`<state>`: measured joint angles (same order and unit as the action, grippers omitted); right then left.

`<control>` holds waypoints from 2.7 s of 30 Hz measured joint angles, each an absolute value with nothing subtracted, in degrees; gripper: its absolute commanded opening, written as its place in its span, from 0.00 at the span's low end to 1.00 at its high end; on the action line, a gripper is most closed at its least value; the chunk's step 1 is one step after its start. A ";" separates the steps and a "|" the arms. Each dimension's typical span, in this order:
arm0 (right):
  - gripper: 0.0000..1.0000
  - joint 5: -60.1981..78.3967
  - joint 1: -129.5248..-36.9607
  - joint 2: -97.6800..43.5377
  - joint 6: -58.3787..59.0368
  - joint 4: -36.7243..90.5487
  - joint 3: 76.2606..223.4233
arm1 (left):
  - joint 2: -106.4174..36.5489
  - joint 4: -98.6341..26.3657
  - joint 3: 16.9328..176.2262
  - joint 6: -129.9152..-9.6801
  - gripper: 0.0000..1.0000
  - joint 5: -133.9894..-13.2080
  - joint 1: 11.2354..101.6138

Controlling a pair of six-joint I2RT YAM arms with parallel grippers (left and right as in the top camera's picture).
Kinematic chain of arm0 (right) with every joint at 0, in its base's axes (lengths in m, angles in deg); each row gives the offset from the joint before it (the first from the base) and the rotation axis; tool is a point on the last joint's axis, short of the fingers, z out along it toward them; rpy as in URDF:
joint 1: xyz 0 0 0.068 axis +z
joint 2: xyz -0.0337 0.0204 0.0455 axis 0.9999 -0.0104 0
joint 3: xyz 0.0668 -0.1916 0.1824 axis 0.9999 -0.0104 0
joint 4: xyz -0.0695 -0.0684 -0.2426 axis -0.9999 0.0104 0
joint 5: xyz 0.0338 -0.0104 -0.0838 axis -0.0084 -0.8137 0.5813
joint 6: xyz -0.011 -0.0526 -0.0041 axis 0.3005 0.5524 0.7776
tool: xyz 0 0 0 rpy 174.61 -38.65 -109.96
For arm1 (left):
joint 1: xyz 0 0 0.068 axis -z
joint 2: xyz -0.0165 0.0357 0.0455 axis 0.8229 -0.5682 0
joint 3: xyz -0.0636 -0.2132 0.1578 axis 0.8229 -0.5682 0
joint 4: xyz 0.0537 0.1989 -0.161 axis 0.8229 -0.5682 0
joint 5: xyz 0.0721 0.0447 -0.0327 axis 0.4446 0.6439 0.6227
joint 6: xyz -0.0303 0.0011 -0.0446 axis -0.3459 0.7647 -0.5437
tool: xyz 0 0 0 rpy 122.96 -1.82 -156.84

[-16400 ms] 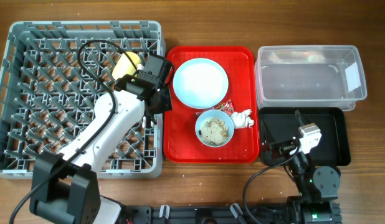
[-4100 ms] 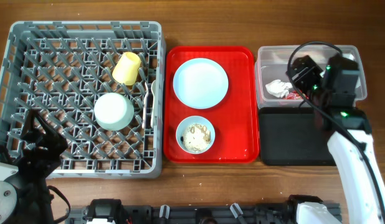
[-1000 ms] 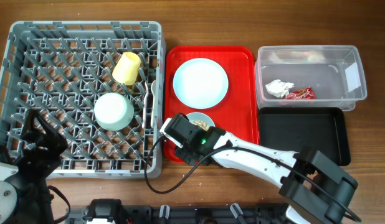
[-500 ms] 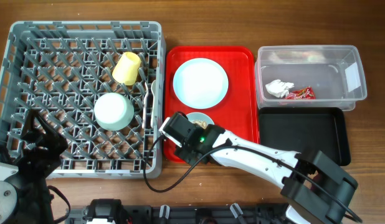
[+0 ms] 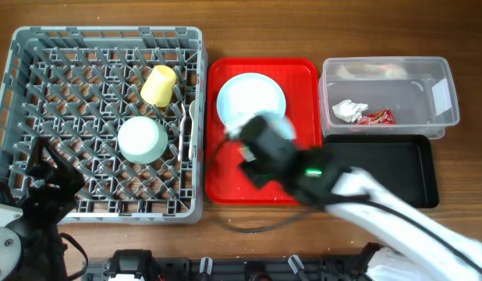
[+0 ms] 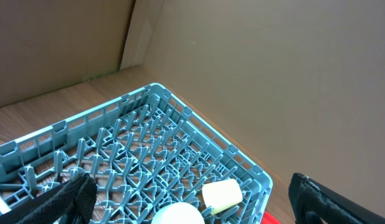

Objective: Sort waste into correct bins and load items into the dishwasher rack
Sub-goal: 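Carry the rice bowl right toward the black tray, then tip the rice bowl over the black tray to dump the rice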

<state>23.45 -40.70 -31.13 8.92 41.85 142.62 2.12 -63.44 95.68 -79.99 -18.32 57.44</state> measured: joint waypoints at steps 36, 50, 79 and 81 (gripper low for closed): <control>0.04 -72.04 -139.86 -43.65 39.47 45.85 115.69 | 2.12 -63.44 95.68 -79.99 1.00 -18.32 57.44; 0.04 -72.18 -140.63 -43.74 18.51 51.05 115.69 | 2.12 -63.44 95.68 -79.99 1.00 -18.32 57.44; 0.04 -72.18 -139.54 -27.98 2.97 44.78 115.69 | 2.12 -63.47 95.68 -79.99 1.00 -18.32 57.44; 0.04 -72.18 -139.54 -25.66 -0.85 41.96 115.76 | 2.12 -63.44 95.68 -80.02 1.00 -18.32 57.44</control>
